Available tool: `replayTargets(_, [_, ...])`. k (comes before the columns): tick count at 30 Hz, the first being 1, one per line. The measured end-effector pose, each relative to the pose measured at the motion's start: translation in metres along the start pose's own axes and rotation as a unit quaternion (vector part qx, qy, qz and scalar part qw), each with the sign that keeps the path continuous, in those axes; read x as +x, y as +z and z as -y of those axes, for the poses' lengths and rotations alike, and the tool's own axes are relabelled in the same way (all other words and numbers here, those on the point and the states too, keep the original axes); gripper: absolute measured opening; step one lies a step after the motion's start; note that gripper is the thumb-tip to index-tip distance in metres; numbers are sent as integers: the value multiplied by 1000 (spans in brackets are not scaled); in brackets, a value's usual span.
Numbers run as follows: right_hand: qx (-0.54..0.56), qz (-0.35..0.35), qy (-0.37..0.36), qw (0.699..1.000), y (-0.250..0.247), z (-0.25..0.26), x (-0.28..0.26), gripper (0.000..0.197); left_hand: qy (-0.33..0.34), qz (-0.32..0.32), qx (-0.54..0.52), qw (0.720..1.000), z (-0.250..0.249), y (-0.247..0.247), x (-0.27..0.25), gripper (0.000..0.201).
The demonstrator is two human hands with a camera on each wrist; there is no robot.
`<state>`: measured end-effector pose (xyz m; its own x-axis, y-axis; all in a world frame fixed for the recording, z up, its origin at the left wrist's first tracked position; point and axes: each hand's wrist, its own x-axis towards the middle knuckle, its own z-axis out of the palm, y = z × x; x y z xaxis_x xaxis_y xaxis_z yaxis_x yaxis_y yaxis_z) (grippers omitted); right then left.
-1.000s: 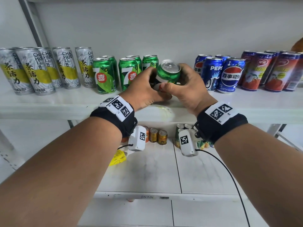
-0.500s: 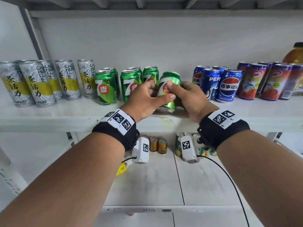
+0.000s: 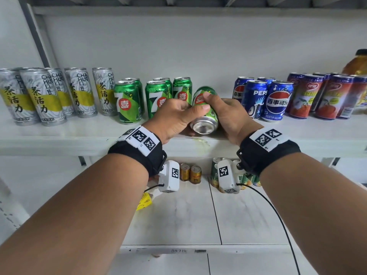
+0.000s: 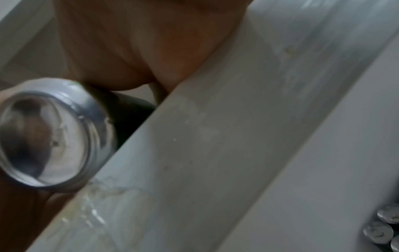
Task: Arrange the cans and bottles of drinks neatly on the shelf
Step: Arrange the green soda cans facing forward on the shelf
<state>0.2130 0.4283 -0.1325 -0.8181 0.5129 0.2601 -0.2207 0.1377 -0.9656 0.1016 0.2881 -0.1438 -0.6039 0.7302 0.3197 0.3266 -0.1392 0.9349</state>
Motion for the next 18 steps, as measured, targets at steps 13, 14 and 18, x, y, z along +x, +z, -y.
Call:
replayTargets(13, [74,6,-66,995,-7,-10,5,37,51,-34,88,994,1,-3,-1,58])
replayTargets(14, [77,8,-73,994,-6,-11,5,44,56,-36,94,993,1,-4,-1,61])
replayTargets(18, [51,19,-101,993,-7,-12,3,63,70,-43,119,990,3,-3,1,71])
